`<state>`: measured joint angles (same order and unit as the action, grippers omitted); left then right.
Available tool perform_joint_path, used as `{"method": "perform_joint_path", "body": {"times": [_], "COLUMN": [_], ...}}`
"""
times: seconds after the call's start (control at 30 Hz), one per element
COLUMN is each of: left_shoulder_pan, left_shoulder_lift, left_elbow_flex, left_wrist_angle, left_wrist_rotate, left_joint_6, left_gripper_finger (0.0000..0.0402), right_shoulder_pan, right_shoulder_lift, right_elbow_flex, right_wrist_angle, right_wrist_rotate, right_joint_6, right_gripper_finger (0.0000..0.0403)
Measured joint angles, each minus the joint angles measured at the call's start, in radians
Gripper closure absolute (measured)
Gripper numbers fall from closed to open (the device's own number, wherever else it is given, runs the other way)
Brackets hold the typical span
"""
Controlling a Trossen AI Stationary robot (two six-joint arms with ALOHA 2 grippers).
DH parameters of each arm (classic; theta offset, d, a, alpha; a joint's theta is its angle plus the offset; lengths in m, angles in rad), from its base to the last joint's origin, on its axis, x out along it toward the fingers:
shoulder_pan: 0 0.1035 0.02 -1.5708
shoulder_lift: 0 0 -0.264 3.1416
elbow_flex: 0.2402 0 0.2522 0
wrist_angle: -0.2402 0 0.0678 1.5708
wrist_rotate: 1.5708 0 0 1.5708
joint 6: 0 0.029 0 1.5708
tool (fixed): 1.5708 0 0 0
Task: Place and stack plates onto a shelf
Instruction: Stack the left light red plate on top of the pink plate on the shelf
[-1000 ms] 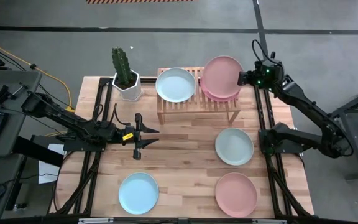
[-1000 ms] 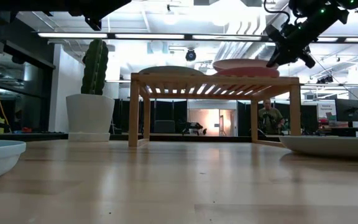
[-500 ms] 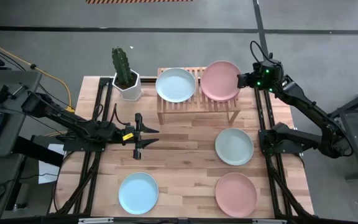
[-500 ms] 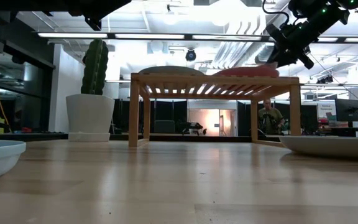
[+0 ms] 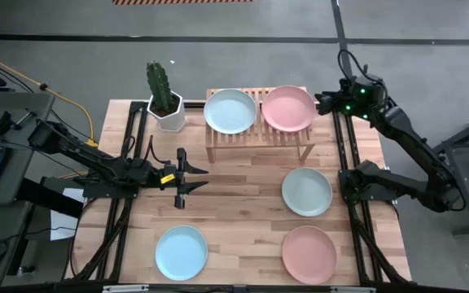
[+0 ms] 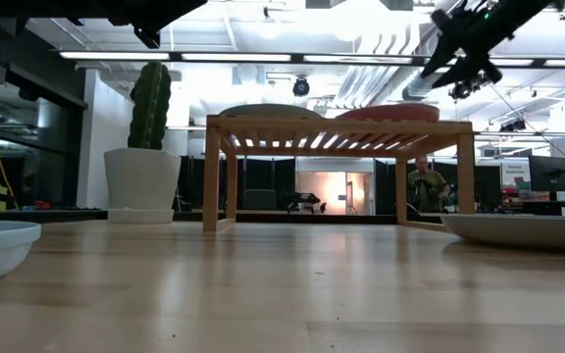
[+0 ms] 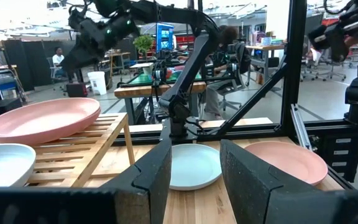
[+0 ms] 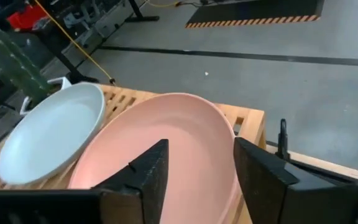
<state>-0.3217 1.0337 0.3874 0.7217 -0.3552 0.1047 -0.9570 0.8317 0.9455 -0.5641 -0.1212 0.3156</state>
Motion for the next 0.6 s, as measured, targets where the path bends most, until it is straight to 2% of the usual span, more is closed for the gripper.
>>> {"method": "perform_joint_path", "body": {"times": [0.17, 0.37, 0.47, 0.6], "left_shoulder_pan": [0.0, 0.0, 0.0, 0.0], "left_shoulder_lift": [0.0, 0.0, 0.0, 0.0], "left_elbow_flex": [0.0, 0.0, 0.0, 0.0], "left_wrist_angle": [0.0, 0.0, 0.0, 0.0], "left_wrist_rotate": [0.0, 0.0, 0.0, -0.016], "left_joint_6": [0.0, 0.0, 0.001, 0.001], "left_gripper_finger": [0.0273, 0.0273, 0.0273, 0.0273], "right_shoulder_pan": [0.037, 0.118, 0.16, 0.201], "right_shoulder_lift": [-0.024, -0.099, -0.151, -0.219], "right_elbow_flex": [0.061, 0.015, -0.033, -0.146], "right_wrist_angle": [-0.164, -0.31, -0.307, -0.18], "right_wrist_rotate": [-0.002, 0.002, 0.075, 0.225], "right_joint_6": [-0.064, -0.071, -0.032, 0.049], "right_gripper_finger": [0.0237, 0.0237, 0.0238, 0.0261]}}
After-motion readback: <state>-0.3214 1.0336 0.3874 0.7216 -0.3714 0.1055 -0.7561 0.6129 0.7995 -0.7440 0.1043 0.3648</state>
